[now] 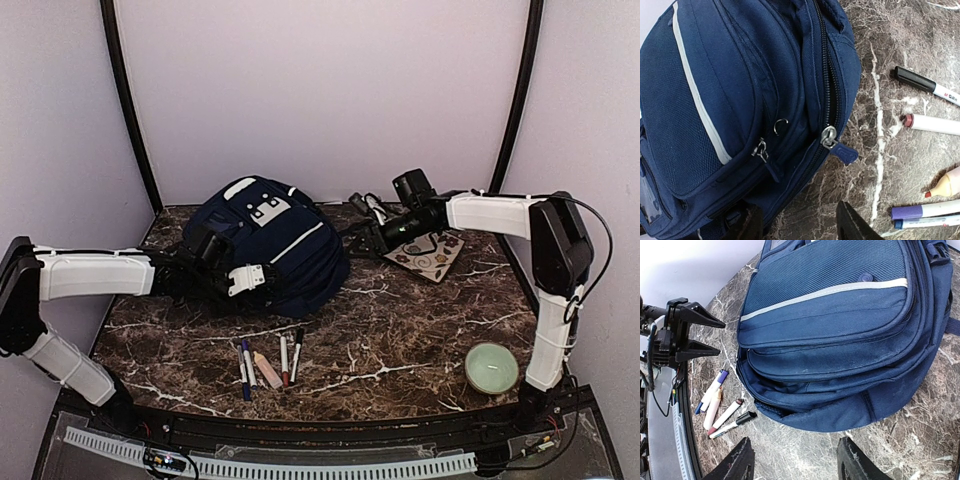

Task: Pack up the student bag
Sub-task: Pick up the student bag from the center of the board.

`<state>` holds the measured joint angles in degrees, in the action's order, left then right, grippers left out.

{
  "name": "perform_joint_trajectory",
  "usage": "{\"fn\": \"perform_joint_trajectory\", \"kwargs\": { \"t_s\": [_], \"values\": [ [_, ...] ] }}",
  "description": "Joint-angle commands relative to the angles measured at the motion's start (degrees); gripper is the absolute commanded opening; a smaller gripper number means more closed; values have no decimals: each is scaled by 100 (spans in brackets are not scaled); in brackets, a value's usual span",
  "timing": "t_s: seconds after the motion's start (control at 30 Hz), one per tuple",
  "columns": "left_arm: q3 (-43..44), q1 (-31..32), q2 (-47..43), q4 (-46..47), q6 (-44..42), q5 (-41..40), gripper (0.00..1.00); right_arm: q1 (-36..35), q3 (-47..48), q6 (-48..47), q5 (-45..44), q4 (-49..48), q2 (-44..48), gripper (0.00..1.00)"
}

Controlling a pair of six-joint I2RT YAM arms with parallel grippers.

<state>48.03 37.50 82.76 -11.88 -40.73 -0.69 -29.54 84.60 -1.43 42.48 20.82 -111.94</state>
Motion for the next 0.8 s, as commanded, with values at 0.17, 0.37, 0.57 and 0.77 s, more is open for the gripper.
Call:
{"fn": "perform_joint_trajectory", "kwargs": {
  "t_s": [0.17, 0.37, 0.57, 0.77],
  "values": [
    [147, -415, 505, 109, -446, 472, 51, -231, -86, 64, 104, -178, 6, 56],
    [251, -453, 1038, 376, -596, 481, 46, -354, -20, 57, 44, -29, 136, 56],
    [235, -465, 1115, 740, -617, 479, 24, -454, -264, -76, -130, 64, 308, 56],
    [269, -462, 816, 942, -142, 1024, 12, -598, -62, -37, -525, 558, 329, 56]
  ]
}}
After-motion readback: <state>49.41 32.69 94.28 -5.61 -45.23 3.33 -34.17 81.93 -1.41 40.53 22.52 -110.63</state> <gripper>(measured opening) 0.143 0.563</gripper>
